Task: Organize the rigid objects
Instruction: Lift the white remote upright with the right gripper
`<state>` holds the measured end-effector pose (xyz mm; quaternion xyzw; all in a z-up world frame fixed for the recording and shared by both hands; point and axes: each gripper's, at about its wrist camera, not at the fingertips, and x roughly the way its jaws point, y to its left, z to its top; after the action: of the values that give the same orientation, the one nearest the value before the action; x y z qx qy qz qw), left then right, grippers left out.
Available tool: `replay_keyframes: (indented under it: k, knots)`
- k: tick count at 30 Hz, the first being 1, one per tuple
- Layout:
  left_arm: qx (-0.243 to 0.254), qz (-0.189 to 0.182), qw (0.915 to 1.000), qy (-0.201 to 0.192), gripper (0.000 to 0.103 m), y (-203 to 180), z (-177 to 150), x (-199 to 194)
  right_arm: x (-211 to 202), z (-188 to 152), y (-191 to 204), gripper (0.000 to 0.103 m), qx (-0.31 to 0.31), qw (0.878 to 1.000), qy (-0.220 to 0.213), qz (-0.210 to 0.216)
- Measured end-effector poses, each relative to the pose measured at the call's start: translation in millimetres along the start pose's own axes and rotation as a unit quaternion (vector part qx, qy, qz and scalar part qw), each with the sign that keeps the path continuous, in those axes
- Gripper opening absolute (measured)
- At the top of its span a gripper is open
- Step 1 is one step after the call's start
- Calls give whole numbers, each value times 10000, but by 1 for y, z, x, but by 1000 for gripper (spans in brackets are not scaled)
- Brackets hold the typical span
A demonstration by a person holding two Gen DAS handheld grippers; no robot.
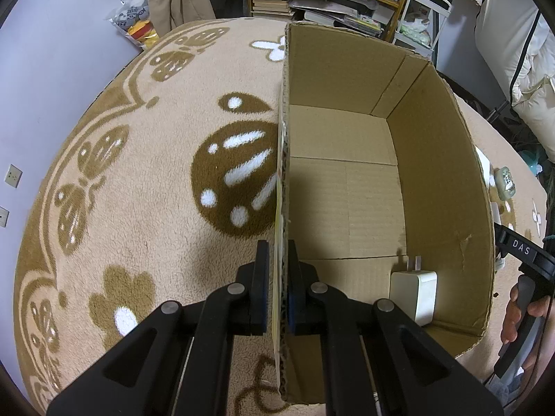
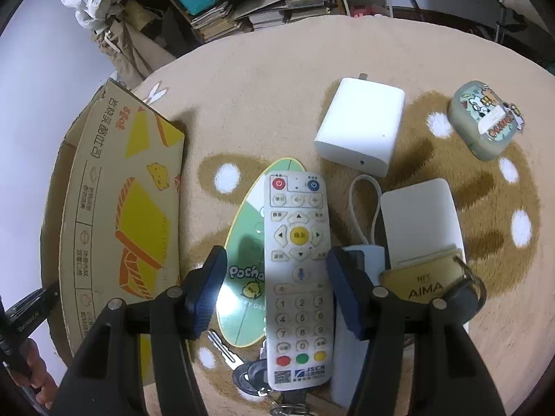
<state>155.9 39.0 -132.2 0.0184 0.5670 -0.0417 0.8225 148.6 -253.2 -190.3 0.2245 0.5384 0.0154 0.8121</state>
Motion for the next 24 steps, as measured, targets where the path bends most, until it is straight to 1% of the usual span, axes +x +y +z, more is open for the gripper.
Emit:
replay_keyframes:
  k: [4,10,18,19,20,21,22,24]
  knots:
    - [-1,-1,10000,-2,8,0,0,0,2,1,0,64,4,10000,71,-30]
    - [-9,-3,10000,2,9,0,0,0,12,1,15,64,-398,9974,196,-562]
    - [-5,-4,10000,4,9,0,0,0,24,8,28,64,-837,9903,433,-1020]
    - [-8,-2,10000,11,9,0,0,1,24,7,29,61,-834,9901,432,-1044]
    - [-10,-1,10000,17,9,0,0,1,24,6,29,51,-821,9900,458,-1049]
    - [-10,3,10000,22,9,0,0,1,24,4,28,44,-774,9909,504,-981]
    - [-5,10,10000,26,9,1,-1,2,24,3,25,44,-694,9922,530,-889]
    - [13,17,10000,29,8,0,-1,2,19,0,22,44,-658,9932,439,-860]
